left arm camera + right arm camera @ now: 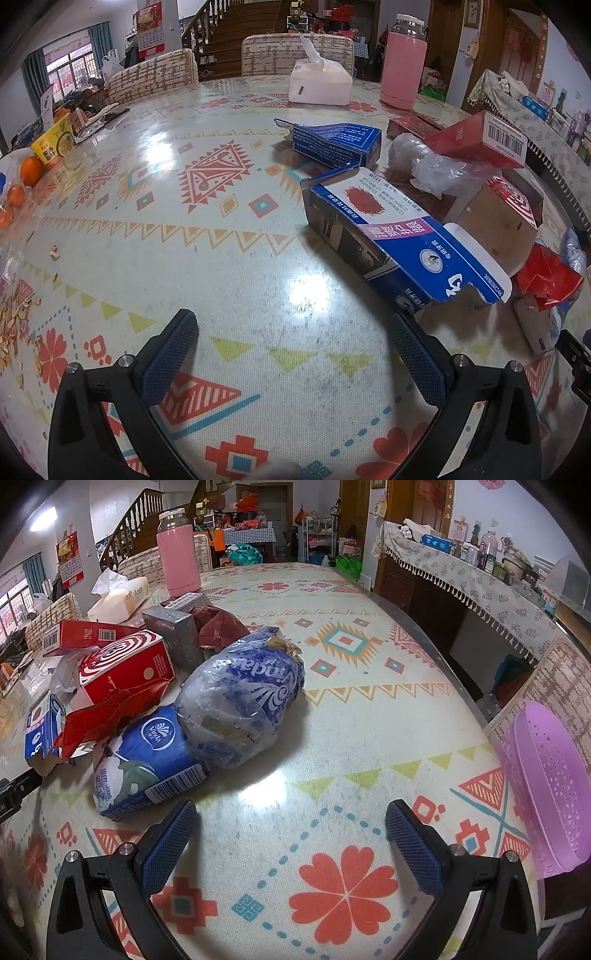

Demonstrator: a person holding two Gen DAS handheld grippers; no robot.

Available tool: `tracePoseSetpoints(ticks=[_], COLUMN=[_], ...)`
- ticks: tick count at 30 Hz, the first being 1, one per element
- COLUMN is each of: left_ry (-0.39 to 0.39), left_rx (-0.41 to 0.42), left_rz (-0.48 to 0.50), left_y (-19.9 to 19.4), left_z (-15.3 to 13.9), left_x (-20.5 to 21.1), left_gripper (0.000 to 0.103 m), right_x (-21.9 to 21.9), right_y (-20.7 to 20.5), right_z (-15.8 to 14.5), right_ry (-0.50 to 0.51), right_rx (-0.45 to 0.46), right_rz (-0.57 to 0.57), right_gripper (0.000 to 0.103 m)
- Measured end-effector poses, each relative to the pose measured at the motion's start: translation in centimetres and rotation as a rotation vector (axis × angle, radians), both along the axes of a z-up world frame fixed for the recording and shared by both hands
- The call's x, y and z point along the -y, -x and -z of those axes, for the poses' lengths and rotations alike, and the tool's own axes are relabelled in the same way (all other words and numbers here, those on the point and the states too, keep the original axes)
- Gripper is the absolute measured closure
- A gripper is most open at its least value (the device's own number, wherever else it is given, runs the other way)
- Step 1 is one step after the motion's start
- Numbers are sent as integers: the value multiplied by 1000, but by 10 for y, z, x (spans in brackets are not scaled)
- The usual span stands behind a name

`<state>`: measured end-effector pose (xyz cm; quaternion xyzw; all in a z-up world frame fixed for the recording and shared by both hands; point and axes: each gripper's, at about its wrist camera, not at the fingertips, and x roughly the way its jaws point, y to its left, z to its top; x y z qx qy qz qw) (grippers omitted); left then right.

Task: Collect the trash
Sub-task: 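Move both tools toward the pile of trash on the table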

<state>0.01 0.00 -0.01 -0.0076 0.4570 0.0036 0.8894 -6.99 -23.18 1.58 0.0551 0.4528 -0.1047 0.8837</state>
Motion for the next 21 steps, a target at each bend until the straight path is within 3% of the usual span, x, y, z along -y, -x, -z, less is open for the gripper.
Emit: tracePoseSetpoints(ticks=[12, 18, 21], left_ry=[0, -3, -4], left_rx=[-30, -34, -41], left_rz=[24, 49, 74], left_y=[-6, 2, 10], left_z=[-1, -1, -2], left_x=[-2, 1, 1], left_gripper=[0, 0, 0], right_x=[0, 2, 4], right_y=[1, 4, 6], right_z=[0, -3, -2], right_ry=[-2, -19, -12], right_rx=[1, -67, -78], right_rz=[-1, -97, -67], right_gripper=[0, 0, 0])
